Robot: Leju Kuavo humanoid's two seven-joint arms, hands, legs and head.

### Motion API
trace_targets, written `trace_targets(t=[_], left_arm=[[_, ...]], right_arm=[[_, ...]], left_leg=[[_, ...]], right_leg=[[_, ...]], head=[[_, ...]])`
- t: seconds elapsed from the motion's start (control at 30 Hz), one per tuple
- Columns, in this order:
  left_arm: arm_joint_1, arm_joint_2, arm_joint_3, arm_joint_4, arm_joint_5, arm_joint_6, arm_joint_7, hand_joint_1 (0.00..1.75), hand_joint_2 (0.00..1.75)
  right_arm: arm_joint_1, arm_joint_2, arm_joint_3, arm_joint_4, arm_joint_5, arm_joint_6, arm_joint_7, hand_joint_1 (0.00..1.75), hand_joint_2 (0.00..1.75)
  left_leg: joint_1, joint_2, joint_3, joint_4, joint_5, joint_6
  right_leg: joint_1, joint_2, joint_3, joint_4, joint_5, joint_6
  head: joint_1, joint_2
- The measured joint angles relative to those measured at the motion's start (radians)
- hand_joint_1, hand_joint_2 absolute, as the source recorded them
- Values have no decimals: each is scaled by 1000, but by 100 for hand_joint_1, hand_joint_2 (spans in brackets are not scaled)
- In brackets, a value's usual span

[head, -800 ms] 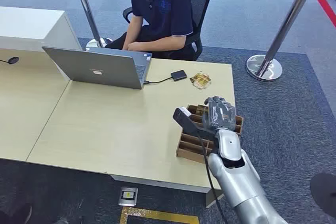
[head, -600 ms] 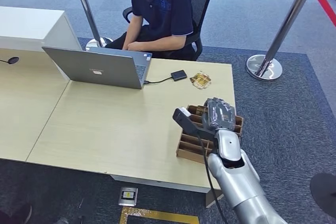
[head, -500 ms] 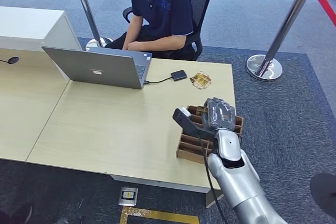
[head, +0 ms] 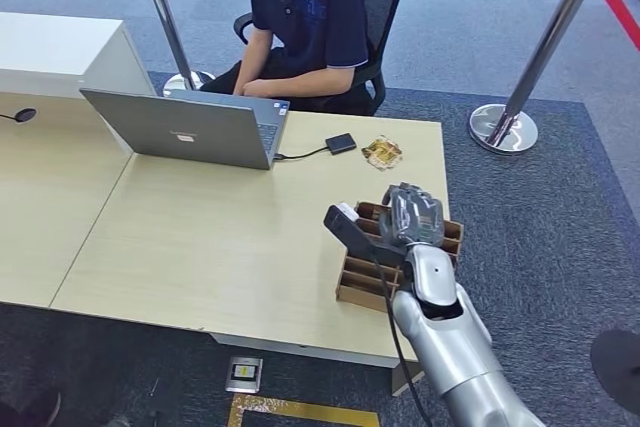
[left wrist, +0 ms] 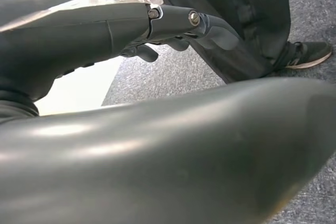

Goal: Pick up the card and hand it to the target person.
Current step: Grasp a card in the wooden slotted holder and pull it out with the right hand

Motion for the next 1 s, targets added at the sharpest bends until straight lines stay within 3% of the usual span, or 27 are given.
trace_targets(t=[0.07,0.2,0.4,1.0], left_arm=[[0,0,0,0,2,0,0,0,0],[0,0,0,0,4,0,0,0,0],[0,0,0,0,8,0,0,0,0],[0,0,0,0,6,-2,0,0,0]], right_arm=[[0,2,0,-3,-1,1,-2,102,175],[-1,4,0,-6,-2,4,-5,130,175],[-5,10,0,-6,-6,13,-12,147,175],[-15,11,0,-4,-17,10,-14,141,175]], left_leg=[[0,0,0,0,0,0],[0,0,0,0,0,0],[0,0,0,0,0,0],[0,0,0,0,0,0]], right_leg=[[0,0,0,0,0,0],[0,0,0,0,0,0],[0,0,0,0,0,0],[0,0,0,0,0,0]], head=[[0,0],[0,0],[0,0],[0,0]])
